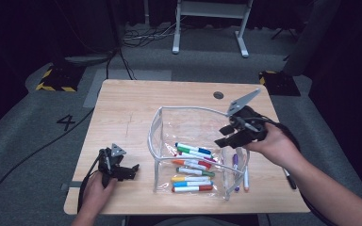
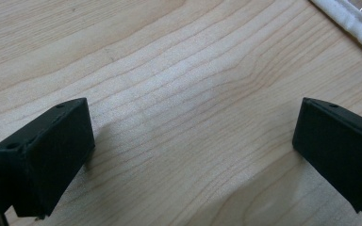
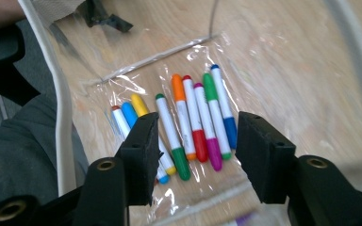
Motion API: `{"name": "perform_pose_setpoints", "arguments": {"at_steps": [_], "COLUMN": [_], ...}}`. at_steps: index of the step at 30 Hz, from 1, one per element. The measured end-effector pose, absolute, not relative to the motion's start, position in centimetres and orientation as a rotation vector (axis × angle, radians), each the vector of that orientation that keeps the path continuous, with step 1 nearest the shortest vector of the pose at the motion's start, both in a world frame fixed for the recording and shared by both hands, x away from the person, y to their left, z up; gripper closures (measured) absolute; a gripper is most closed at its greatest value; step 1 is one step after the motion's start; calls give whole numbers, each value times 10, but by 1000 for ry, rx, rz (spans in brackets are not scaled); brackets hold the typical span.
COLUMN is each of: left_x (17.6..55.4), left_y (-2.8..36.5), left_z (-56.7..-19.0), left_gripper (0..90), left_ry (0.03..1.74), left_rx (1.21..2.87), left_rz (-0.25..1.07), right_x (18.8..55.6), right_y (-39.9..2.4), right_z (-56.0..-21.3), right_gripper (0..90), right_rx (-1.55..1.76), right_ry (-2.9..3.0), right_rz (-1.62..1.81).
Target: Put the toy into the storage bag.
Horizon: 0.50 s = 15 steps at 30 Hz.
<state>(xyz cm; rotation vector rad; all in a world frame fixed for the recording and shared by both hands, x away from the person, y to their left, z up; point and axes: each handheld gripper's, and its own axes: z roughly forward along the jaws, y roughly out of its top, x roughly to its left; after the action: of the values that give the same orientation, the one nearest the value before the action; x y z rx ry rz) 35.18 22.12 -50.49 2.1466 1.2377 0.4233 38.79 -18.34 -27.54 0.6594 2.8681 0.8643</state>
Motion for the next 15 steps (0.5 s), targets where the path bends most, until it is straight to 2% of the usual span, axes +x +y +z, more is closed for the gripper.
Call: {"name": "perform_pose_setpoints", "arguments": {"at_steps": [8,15], "left_x": [352,352], "left_y": [221,221], "left_z": [-505,-505], "left_gripper": [0,0], "left_ry": [1238,1237], "left_rx": [2146,2145], "left_rz": [423,425], "right_x": [380,377], "right_y": [-259,-329], "right_z": [-268,-292], "right_gripper": [517,513], "right_rx": [836,1096], "right_ry": [2718,2570], "right_rz": [934,900]}}
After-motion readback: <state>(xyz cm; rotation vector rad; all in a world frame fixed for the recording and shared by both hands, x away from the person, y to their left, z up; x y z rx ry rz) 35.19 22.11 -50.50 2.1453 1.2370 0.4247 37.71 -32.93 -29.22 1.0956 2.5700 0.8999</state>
